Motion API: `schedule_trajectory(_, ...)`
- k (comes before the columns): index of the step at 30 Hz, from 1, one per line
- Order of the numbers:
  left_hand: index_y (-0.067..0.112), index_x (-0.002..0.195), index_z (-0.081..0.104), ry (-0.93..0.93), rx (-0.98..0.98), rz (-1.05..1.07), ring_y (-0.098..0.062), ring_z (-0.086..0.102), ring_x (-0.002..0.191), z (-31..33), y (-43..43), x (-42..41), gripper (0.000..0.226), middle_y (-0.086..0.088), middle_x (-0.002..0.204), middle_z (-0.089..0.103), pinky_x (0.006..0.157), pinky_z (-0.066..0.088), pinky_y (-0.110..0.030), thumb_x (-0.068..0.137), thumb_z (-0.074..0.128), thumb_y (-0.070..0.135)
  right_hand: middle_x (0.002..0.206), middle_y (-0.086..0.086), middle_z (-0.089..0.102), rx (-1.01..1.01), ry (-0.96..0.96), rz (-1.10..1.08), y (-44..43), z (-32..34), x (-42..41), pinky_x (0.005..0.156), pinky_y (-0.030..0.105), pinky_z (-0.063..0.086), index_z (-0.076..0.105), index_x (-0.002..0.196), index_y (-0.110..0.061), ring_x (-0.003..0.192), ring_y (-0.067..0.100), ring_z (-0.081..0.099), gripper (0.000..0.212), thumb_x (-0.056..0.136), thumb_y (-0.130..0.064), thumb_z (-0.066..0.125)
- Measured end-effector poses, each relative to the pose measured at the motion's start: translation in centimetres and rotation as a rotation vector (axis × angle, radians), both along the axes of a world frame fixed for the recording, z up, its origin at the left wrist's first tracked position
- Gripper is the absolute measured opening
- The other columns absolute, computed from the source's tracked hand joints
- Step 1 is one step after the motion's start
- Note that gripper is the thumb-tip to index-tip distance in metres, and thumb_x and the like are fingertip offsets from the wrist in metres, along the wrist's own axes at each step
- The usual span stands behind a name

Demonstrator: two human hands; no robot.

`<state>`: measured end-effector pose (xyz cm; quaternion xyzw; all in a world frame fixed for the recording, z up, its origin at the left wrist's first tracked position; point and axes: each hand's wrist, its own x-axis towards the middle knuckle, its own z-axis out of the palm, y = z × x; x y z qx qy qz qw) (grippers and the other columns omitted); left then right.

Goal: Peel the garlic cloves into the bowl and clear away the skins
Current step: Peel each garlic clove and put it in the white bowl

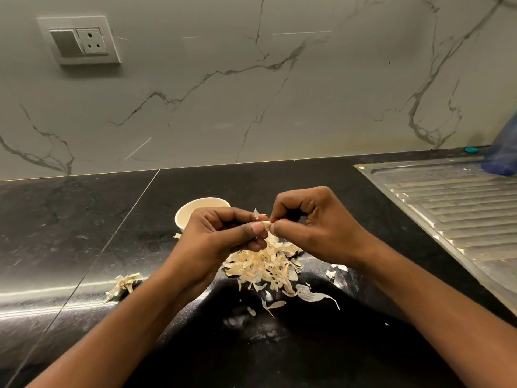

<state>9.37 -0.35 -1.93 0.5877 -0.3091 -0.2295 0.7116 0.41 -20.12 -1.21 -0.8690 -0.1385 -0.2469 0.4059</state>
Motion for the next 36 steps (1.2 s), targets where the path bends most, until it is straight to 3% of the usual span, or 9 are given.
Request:
schedule_trajectory(3,-0.003,0.092,0.081,0.24,0.021,-0.105,-0.022,0.07,0.067,0.6,0.2,0.1,0.014,-0.022,0.082,0.071,0.061,0.059,-0.021,0.08,0.075,-0.002,0.069,0.015,0.064,0.092,0.068,0.103,-0.2,0.1,-0.1,0.056,0.035,0.047,0.071,0.08,0.001,0.062,0.033,0.058,0.012,0.091,0.002,0.07)
schedule_trajectory(5,-0.003,0.093,0.081,0.36,0.012,-0.169,-0.02,0.07,0.064,0.7,0.4,0.3,0.014,-0.02,0.081,0.07,0.059,0.059,-0.019,0.08,0.077,-0.006,0.071,0.017,0.066,0.171,0.112,0.157,-0.1,0.1,-0.1,0.058,0.036,0.048,0.072,0.081,0.003,0.064,0.036,0.058,0.01,0.09,0.0,0.07)
schedule_trajectory(7,-0.003,0.093,0.08,0.431,-0.007,-0.191,-0.02,0.07,0.063,0.7,0.4,0.3,0.019,-0.019,0.081,0.07,0.058,0.059,-0.019,0.076,0.072,-0.002,0.073,0.015,0.068,0.259,0.166,0.186,0.0,0.2,0.0,0.06,0.028,0.051,0.073,0.082,0.0,0.065,0.028,0.06,0.009,0.09,-0.002,0.069)
schedule_trajectory(13,0.0,0.09,0.082,0.285,-0.017,-0.038,-0.02,0.072,0.066,1.1,0.3,0.0,0.012,-0.021,0.086,0.073,0.063,0.062,-0.02,0.079,0.076,0.0,0.08,0.007,0.075,0.284,0.179,0.131,-0.6,0.4,-0.2,0.066,0.03,0.058,0.076,0.095,0.0,0.07,0.023,0.069,0.004,0.095,-0.004,0.076)
schedule_trajectory(17,0.005,0.087,0.082,0.143,-0.029,0.068,-0.023,0.073,0.072,1.2,0.4,0.0,0.01,-0.021,0.09,0.076,0.065,0.062,-0.023,0.08,0.075,0.006,0.093,0.009,0.081,0.259,0.111,0.056,-0.3,0.3,-0.1,0.077,0.037,0.066,0.08,0.108,-0.002,0.082,0.026,0.078,0.018,0.092,-0.011,0.08)
schedule_trajectory(22,0.007,0.081,0.083,0.084,-0.017,0.099,-0.026,0.07,0.07,1.2,0.2,-0.3,0.007,-0.023,0.089,0.076,0.066,0.063,-0.026,0.076,0.077,0.008,0.087,0.003,0.08,0.176,0.084,-0.021,-0.2,-0.1,0.2,0.074,0.037,0.067,0.082,0.106,-0.006,0.078,0.022,0.078,0.015,0.094,-0.015,0.079)
schedule_trajectory(30,0.0,0.086,0.08,0.185,-0.05,0.083,-0.023,0.072,0.068,1.0,0.0,-0.4,0.01,-0.021,0.082,0.074,0.062,0.061,-0.022,0.079,0.074,0.004,0.076,-0.001,0.074,0.048,-0.081,-0.093,0.8,-0.7,0.3,0.058,0.024,0.055,0.082,0.098,-0.008,0.063,0.017,0.066,0.008,0.097,-0.013,0.076)
schedule_trajectory(34,0.002,0.085,0.081,0.356,-0.096,-0.005,-0.016,0.068,0.062,1.2,0.0,-0.4,0.007,-0.016,0.079,0.07,0.058,0.059,-0.017,0.08,0.077,0.004,0.079,0.008,0.075,0.236,0.002,-0.007,0.6,-0.5,0.2,0.062,0.038,0.063,0.08,0.099,-0.005,0.066,0.024,0.07,0.007,0.097,-0.005,0.073)
schedule_trajectory(36,0.003,0.085,0.082,0.451,-0.134,-0.055,-0.015,0.068,0.06,1.2,0.2,-0.2,0.005,-0.015,0.078,0.069,0.056,0.059,-0.016,0.082,0.078,0.001,0.08,0.012,0.075,0.374,0.07,0.074,0.8,-0.3,0.2,0.064,0.032,0.062,0.079,0.099,-0.003,0.067,0.024,0.069,0.009,0.098,0.0,0.07)
